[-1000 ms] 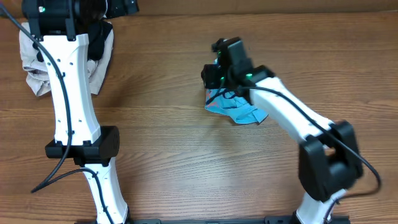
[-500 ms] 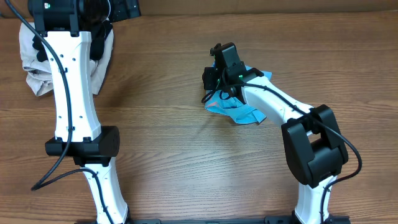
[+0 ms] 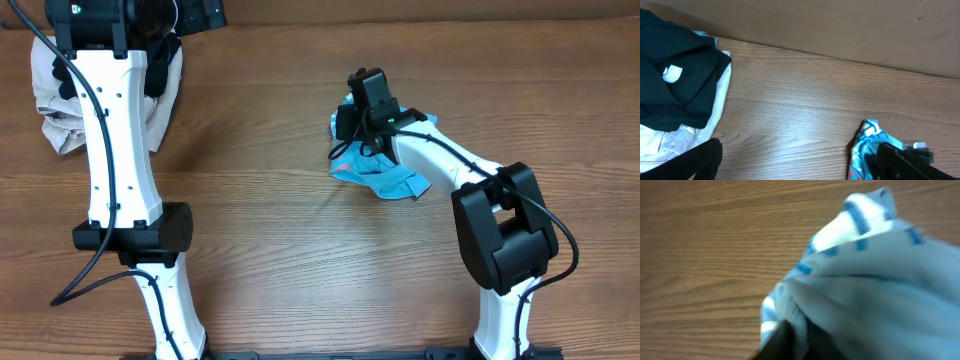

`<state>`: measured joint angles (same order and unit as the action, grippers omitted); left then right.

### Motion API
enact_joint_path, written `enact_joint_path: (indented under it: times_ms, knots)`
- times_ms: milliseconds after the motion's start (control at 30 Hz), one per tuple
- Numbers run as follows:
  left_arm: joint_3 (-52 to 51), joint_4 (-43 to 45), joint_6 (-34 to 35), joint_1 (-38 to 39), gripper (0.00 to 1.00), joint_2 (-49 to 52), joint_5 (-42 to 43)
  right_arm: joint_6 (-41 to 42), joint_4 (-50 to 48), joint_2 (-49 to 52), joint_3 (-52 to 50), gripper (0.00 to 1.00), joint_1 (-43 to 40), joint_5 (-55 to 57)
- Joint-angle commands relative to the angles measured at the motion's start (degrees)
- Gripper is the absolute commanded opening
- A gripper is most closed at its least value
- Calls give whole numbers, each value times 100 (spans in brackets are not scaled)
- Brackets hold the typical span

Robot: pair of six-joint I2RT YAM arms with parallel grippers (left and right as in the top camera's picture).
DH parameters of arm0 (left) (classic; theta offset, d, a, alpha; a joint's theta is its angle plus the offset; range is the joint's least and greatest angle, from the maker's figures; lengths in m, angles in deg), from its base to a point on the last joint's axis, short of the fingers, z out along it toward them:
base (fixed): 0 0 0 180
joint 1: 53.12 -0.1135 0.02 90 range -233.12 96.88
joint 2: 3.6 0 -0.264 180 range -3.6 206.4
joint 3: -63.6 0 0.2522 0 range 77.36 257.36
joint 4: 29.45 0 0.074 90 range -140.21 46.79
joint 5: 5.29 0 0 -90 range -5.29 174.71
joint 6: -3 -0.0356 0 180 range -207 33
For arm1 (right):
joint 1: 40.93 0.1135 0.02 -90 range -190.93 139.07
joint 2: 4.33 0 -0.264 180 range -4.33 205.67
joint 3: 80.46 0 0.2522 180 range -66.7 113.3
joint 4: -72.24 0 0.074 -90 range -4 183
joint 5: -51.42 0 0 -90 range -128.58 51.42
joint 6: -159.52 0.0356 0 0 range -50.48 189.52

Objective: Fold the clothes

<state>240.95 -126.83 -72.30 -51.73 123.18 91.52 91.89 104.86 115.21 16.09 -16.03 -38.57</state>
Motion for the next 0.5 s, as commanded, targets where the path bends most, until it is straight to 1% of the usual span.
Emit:
enact_joint_path:
  times_ms: [0,200,300,467]
  knots:
    - [-17,2,50,-20,100,50,22,24,-90,17,13,4,-57,-20]
    - [-20,4,50,-20,100,50,22,39,-57,-15,136,4,-68,-142]
    - [-20,4,50,-20,100,50,20,39,374,-203,562,4,-273,-175]
    - [-22,7,52,-20,100,50,22,-181,1399,-374,1408,4,-911,-511]
